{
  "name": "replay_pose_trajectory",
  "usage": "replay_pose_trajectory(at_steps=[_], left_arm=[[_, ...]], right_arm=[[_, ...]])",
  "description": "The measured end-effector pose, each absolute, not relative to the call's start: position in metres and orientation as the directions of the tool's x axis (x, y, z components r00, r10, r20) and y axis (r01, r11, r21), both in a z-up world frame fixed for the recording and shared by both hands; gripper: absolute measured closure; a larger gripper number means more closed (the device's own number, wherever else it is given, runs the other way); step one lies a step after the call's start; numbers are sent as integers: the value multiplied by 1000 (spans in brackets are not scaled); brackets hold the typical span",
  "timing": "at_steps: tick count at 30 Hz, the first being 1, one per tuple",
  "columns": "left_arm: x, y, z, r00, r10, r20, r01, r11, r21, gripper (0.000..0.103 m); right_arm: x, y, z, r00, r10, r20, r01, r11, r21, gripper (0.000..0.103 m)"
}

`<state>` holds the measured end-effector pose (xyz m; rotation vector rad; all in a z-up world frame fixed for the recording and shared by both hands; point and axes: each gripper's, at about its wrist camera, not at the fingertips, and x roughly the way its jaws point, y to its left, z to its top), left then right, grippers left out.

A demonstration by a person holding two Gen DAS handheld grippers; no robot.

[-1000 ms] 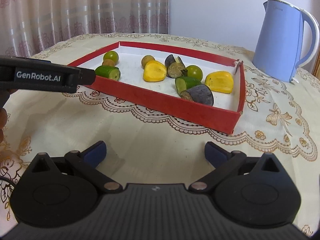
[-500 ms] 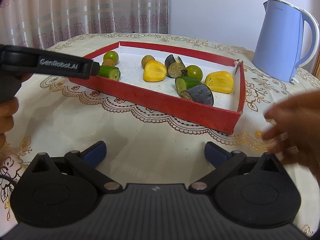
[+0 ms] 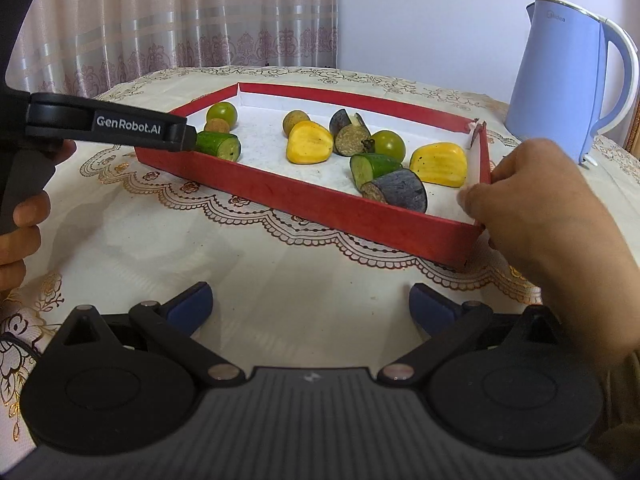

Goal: Organize fruits

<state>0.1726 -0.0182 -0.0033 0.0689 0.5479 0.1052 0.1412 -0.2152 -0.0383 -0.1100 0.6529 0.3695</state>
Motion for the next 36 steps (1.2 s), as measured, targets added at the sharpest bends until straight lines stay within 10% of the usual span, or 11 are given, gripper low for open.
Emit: replay_pose_trajectory(at_steps=[36], left_arm=[[172,-25,-6,851,125,-510,-64,989,136,3]], right_arm=[[142,-216,-38,732,301,-611,-369,929,15,0]])
